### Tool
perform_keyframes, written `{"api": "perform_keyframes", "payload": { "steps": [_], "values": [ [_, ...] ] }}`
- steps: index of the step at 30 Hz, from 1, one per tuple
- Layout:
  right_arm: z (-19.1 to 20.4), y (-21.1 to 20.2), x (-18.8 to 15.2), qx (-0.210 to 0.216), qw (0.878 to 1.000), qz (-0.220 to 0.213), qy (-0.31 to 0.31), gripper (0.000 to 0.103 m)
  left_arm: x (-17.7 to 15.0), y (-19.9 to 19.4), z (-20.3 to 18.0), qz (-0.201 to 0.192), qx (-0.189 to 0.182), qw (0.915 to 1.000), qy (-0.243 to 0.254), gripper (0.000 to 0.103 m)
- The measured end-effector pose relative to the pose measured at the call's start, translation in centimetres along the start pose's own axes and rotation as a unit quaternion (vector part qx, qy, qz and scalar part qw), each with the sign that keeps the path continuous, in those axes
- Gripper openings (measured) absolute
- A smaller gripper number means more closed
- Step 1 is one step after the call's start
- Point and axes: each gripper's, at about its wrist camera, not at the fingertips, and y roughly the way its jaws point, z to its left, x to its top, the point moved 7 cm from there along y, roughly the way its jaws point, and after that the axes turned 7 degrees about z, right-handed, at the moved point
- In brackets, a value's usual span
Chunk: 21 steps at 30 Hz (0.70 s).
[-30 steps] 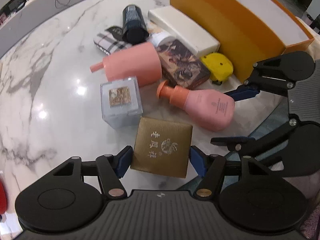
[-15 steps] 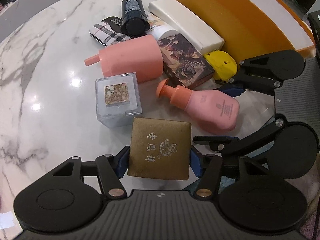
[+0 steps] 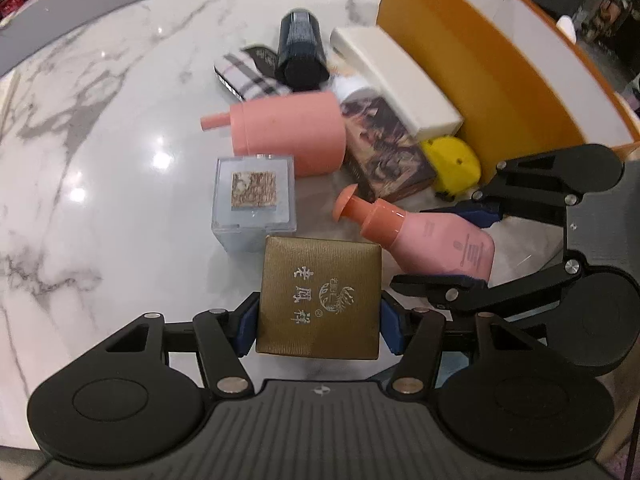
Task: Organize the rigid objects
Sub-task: 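Carry the gold box and pink pump bottle into the orange shoebox with both tools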
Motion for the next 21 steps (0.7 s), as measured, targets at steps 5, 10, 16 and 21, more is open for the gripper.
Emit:
{"api": "perform_keyframes", "payload": {
  "steps": [5,10,16,21],
  "values": [
    [-0.2,-3.0,0.0,-0.003,0.999,-0.035,0.012,0.044,0.0,-2.5,-1.0,-0.024,0.012,0.9996,-0.010,0.068],
    [-1.1,-7.5,0.5,-0.025,0.996,-0.086,0.013,0.044,0.9,-6.0,-3.3,-0.060,0.024,0.9978,0.012,0.068],
    [-4.7,-12.8,0.7,-0.059,0.988,-0.134,0.050,0.044,3.3,-9.3,-7.1,-0.099,0.030,0.9935,0.046,0.068],
    [-9.5,-15.6,-0.2,-0.097,0.980,-0.138,0.104,0.044,5.8,-10.6,-11.3,-0.127,0.032,0.9851,0.112,0.069]
  ]
}}
